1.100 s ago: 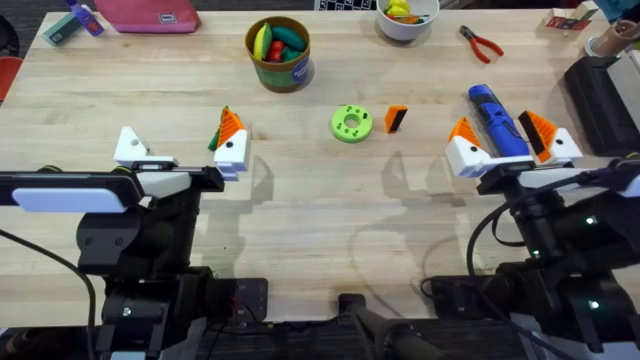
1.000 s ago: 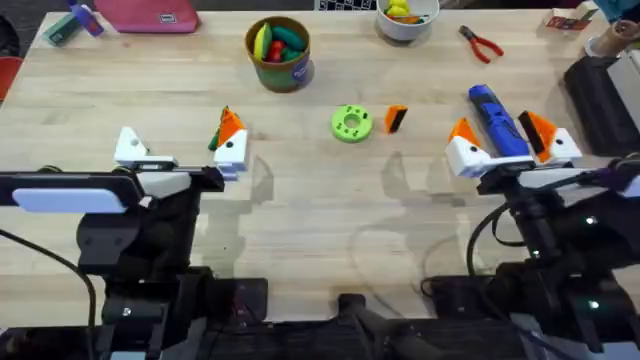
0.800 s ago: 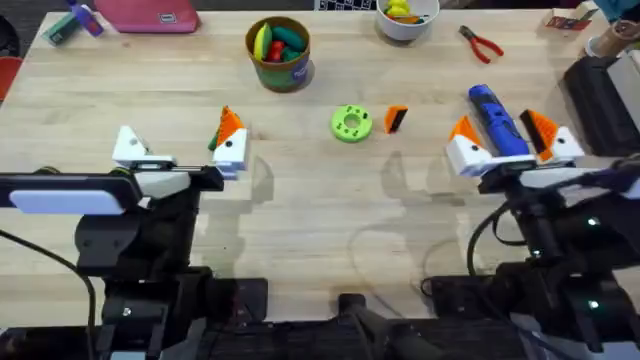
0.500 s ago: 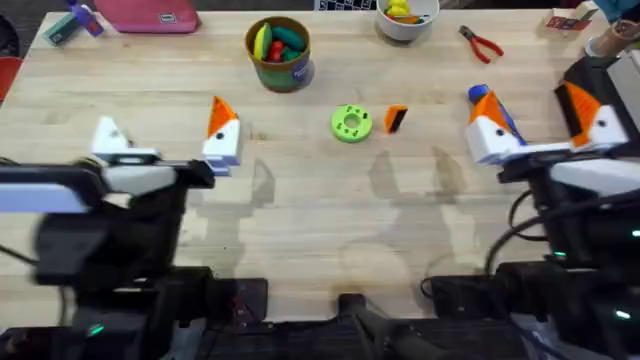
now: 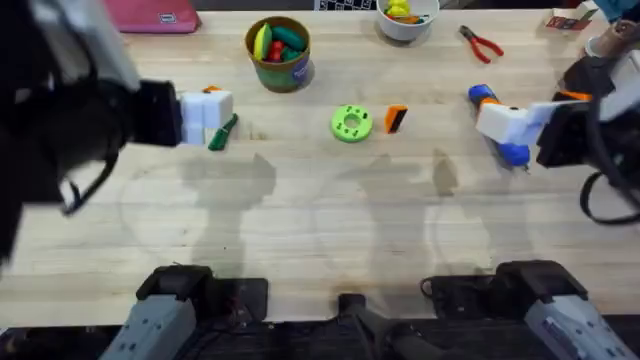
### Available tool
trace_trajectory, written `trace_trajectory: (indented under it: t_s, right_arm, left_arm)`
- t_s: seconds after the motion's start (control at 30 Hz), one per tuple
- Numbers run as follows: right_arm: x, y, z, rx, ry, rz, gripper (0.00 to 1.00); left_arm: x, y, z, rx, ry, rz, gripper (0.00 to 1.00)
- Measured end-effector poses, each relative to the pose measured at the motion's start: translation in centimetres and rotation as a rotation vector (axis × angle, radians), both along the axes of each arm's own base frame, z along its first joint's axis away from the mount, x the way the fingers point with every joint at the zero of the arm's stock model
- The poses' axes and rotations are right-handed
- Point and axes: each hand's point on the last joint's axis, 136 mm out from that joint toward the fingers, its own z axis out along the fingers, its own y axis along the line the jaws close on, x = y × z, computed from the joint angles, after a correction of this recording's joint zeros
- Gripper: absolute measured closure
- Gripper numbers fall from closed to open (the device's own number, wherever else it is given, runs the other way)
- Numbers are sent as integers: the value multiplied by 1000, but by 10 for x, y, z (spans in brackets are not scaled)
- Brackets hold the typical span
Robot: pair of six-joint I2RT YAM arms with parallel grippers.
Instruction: Pick up the gripper from the table and insert it into the empty holder that is missing its gripper. Then pick up a screw, insert it into the mounting hole, and use the screwdriver to tighten it. Finally, clean up the table by picking up the vegetable and placing it into the bucket.
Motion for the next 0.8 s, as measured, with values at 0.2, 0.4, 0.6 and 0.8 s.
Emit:
trace_trajectory:
  t_s: [0.2,0.4,0.6,0.8]
  right_arm:
    - [14,0,-15,0,150,0,8]
    - [16,0,-25,16,196,-14,8]
    - [15,0,-27,19,205,-17,8]
    - [14,0,-28,19,210,-18,8]
  left_arm:
    - [19,0,-20,38,197,-39,15]
    - [38,4,-38,82,282,-82,15]
    - [76,20,-68,101,407,-113,15]
    - [106,37,-119,54,555,-152,31]
